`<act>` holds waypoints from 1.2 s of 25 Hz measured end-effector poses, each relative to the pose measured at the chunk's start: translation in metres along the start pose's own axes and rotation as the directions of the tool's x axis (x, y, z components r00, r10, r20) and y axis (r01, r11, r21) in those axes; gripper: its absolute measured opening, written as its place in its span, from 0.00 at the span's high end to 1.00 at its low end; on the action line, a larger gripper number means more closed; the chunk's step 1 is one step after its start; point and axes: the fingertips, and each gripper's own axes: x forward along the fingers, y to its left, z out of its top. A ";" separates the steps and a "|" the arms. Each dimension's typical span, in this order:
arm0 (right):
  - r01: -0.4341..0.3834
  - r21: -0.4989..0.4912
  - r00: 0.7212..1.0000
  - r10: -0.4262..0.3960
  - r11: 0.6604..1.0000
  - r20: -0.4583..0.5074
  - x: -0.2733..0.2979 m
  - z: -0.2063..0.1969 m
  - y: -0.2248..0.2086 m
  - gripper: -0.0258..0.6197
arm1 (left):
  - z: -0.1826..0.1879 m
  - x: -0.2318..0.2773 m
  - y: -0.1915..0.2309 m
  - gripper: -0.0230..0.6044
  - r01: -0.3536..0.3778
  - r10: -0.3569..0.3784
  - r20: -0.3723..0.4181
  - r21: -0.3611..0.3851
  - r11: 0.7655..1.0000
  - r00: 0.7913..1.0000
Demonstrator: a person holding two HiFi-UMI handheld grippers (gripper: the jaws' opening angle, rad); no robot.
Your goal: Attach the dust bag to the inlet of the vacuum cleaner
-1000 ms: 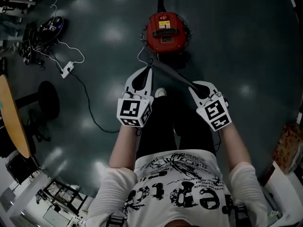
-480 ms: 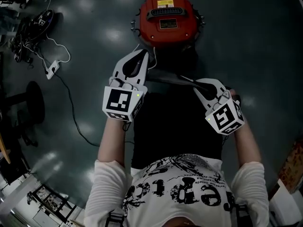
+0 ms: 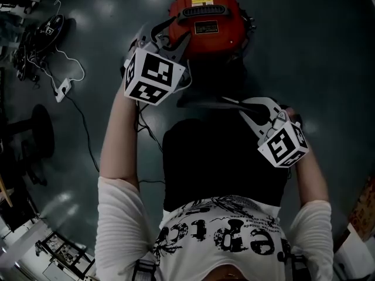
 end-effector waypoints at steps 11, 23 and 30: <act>0.003 0.006 1.000 -0.003 1.000 -0.009 0.002 -0.021 -0.009 0.92 | 0.004 0.078 0.001 0.68 0.184 -0.099 -0.226 0.395 0.900 0.969; 0.011 -0.019 0.999 -0.011 1.000 -0.037 0.020 -0.035 -0.017 0.92 | 0.011 0.098 -0.009 0.74 0.279 -0.247 -0.142 0.299 0.912 0.959; 0.051 -0.028 0.997 -0.052 0.998 -0.054 0.020 -0.041 -0.030 0.92 | 0.008 0.098 -0.010 0.75 0.315 -0.271 -0.181 0.300 0.900 0.946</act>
